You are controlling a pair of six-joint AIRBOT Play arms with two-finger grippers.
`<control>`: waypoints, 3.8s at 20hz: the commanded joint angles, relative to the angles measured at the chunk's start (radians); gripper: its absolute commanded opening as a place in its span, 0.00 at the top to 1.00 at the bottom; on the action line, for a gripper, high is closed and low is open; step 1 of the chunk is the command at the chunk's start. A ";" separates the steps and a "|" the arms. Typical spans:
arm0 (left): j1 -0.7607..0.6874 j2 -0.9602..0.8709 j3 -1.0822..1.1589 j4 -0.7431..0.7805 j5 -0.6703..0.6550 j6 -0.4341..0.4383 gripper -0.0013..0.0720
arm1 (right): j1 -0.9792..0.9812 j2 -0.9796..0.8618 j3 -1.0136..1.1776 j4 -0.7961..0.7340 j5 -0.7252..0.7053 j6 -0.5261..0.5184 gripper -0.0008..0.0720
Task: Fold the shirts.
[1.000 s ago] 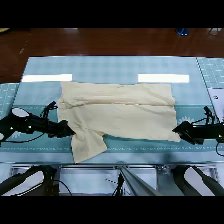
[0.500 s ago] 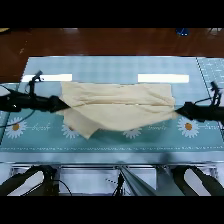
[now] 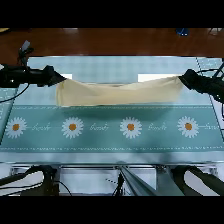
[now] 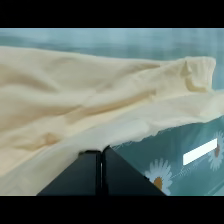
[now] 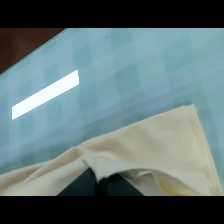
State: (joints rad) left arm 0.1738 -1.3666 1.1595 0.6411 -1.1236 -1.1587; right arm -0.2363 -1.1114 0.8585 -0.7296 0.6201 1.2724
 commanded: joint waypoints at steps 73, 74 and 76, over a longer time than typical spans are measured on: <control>-0.079 -0.041 0.174 -0.063 -0.056 -0.053 0.95 | 0.423 0.286 0.123 -0.111 0.178 0.212 0.96; 0.014 0.008 0.174 -0.064 -0.067 -0.054 0.95 | 0.504 0.219 0.123 -0.116 0.102 0.212 0.96; 0.157 0.088 0.174 -0.064 -0.080 -0.054 0.95 | 0.634 0.079 0.123 -0.114 -0.053 0.217 0.96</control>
State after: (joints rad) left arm 0.1139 -1.3945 1.3323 0.5537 -1.1629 -1.2182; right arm 0.2260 -0.8734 0.9810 -0.8425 0.7883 1.4891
